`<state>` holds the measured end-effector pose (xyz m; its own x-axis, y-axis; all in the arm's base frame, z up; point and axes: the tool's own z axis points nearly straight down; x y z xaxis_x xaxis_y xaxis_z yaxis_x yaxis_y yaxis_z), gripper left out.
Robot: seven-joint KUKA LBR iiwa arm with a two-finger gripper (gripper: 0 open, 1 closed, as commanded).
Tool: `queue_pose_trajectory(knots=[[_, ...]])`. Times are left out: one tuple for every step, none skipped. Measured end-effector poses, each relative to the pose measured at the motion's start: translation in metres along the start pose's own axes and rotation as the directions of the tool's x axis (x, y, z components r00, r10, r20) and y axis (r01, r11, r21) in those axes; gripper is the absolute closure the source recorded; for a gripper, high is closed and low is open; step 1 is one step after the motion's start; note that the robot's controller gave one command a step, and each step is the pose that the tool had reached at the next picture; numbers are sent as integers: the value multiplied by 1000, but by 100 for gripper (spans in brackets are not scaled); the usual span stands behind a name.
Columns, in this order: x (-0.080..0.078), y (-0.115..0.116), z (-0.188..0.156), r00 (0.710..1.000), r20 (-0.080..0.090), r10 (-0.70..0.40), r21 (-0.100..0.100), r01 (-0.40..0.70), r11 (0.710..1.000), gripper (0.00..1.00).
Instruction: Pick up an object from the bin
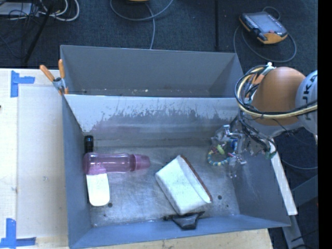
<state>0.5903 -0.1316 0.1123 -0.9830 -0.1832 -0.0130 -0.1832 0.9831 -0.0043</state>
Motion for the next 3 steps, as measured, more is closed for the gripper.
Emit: queue_pose_trajectory(knots=[[-1, 3, 12, 1000, -13, -20, -5, 20, 1000, 100], [-1, 3, 12, 1000, -13, -22, -5, 22, 1000, 0], [-1, 3, 11, 1000, -13, -22, -5, 22, 1000, 0]])
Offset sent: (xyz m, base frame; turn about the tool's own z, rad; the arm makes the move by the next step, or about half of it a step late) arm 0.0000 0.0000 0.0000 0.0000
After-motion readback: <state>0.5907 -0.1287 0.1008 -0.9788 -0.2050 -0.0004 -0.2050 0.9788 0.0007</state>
